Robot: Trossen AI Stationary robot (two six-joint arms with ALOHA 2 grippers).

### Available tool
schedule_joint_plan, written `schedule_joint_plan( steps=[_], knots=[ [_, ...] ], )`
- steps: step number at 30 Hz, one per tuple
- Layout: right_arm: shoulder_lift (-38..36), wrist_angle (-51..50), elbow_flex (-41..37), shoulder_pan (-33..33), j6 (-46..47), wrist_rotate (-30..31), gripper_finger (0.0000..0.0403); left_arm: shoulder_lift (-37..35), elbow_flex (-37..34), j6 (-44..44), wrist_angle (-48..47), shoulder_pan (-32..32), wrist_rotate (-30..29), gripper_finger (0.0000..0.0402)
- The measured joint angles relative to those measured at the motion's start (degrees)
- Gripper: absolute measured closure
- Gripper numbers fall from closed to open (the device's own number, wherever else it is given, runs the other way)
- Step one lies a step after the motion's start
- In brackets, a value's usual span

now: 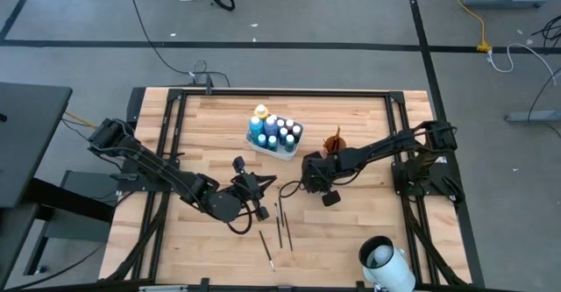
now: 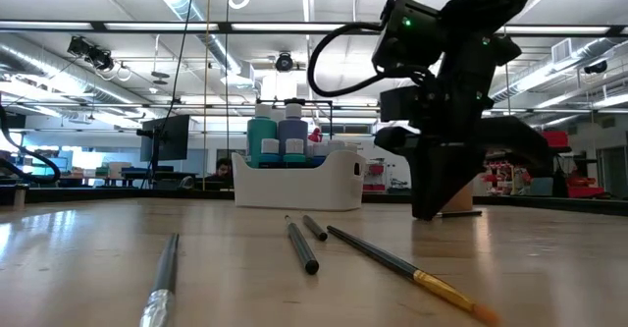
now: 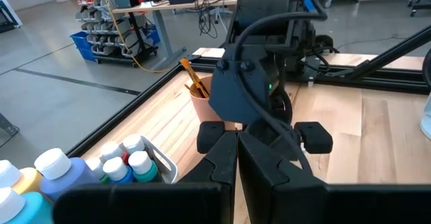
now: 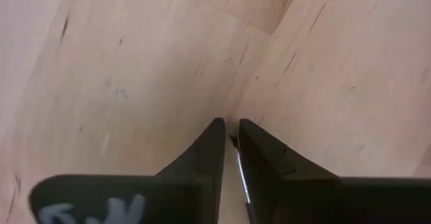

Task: Pick & Place Paint Supplies
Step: Put the silver paintbrush into the cup

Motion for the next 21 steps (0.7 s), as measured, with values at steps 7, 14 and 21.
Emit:
schedule_joint_plan(
  steps=[7, 14, 21],
  knots=[
    [0.06, -0.39, -0.07, 0.01, -0.68, 0.00, 0.0396, 0.00, 0.00, 0.00, -0.03, 0.00, 0.02, 0.0379],
    [-5.07, -3.48, 2.29, 2.48, 4.81, 0.00, 0.0400, 0.00, 0.00, 0.00, 0.00, 0.00, 0.02, 0.0379],
    [-13.01, -6.29, 9.27, 8.34, 8.43, 1.45, 0.0402, 0.00, 0.00, 0.00, 0.06, 0.00, 0.02, 0.0379]
  ],
)
